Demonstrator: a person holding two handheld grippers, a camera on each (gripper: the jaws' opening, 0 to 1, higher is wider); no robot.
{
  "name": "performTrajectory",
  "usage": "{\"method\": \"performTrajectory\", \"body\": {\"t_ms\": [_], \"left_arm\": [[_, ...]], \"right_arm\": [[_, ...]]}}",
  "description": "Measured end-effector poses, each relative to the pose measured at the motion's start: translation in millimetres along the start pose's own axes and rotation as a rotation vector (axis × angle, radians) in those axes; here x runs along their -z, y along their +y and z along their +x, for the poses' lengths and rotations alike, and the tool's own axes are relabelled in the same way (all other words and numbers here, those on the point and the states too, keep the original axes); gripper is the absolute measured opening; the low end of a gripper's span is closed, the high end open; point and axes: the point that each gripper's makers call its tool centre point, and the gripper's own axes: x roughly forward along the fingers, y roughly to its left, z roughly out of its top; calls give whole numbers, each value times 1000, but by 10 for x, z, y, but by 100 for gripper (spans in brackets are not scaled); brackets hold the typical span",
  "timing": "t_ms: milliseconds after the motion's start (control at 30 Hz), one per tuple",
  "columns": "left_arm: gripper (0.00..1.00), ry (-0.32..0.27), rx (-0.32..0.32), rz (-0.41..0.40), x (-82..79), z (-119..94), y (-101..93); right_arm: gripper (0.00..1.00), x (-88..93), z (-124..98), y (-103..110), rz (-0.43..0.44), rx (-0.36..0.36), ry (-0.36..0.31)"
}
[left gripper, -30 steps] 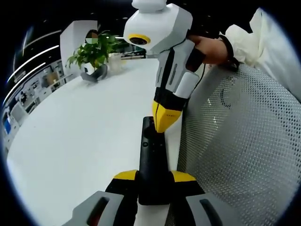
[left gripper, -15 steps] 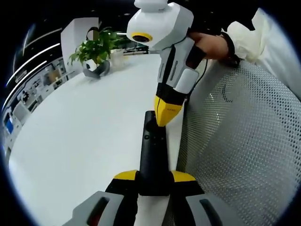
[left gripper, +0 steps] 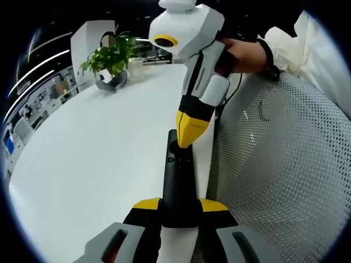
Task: Press the specified remote control buttons in sequence, fully releasing each button before pressing the next.
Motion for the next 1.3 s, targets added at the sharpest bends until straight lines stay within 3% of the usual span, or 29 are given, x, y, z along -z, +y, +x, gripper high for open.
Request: {"method": "performTrajectory", "body": {"t_ms": [167, 633, 933, 1300], "left_arm": [[24, -2, 4, 0, 2, -9, -6], [24, -6, 7, 4, -9, -16, -8], [24, -8, 8, 0, -15, -21, -8], [25, -10, 5, -3, -22, -22, -3]], "right_arm": [[0, 6, -1, -52, -16, 34, 6], [0, 23, 24, -63, -45, 37, 11], [0, 16, 45, -51, -123, 63, 42], [0, 23, 55, -48, -285, 100, 129]]}}
